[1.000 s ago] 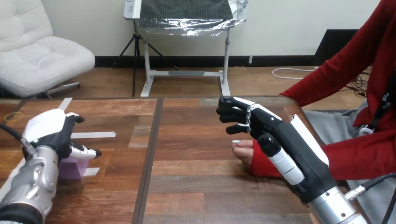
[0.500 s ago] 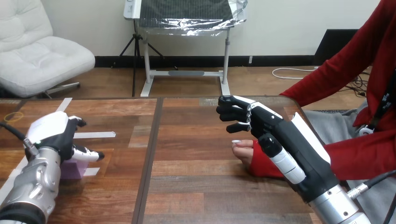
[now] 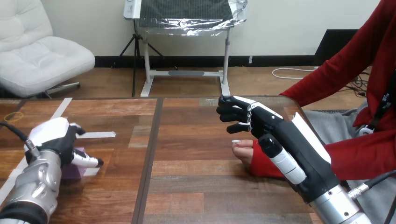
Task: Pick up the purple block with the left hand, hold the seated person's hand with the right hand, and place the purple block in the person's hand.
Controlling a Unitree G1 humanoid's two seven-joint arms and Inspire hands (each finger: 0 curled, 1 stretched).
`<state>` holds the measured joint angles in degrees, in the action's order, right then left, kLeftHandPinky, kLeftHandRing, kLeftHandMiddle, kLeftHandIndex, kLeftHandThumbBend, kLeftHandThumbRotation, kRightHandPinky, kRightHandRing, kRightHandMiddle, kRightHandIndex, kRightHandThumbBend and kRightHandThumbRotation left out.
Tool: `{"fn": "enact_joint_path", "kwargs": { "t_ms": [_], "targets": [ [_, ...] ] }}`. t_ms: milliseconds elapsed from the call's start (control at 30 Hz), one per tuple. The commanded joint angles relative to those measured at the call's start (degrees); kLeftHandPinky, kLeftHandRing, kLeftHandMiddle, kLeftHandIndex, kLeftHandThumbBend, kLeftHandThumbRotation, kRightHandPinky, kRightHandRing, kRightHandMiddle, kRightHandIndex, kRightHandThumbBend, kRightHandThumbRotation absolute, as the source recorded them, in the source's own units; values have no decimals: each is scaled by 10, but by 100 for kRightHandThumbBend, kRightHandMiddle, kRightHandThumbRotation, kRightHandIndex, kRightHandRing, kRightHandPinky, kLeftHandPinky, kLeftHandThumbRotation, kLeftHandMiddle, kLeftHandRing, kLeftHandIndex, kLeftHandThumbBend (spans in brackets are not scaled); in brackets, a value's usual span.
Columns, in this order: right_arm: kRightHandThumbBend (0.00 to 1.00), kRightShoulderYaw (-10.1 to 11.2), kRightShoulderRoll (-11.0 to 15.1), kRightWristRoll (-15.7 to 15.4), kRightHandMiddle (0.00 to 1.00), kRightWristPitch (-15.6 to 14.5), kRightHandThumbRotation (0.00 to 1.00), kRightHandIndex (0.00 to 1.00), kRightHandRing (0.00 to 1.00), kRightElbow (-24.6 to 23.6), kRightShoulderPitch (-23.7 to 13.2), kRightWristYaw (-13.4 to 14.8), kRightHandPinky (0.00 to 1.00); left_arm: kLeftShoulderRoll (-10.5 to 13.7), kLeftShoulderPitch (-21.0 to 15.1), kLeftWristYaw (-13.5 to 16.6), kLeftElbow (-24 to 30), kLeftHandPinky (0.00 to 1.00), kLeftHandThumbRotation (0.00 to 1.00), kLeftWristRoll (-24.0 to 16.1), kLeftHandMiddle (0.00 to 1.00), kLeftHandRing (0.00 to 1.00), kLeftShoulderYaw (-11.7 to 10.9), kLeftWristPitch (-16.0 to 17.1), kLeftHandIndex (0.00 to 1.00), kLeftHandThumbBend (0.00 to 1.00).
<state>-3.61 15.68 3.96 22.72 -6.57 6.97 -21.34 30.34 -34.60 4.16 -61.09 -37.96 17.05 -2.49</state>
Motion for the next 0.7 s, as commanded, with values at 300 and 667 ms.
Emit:
{"fn": "enact_joint_path", "kwargs": {
  "t_ms": [300, 667],
  "targets": [
    [95, 8, 2, -2, 82, 1, 100, 83, 81, -31, -13, 5, 73, -3, -60, -29, 15, 64, 30, 0, 81, 78, 18, -17, 80, 78],
    [94, 10, 1, -1, 82, 7, 100, 83, 80, -28, -14, 5, 73, -4, -66, -46, 13, 64, 29, -2, 81, 78, 28, -26, 79, 76]
  ]
}}
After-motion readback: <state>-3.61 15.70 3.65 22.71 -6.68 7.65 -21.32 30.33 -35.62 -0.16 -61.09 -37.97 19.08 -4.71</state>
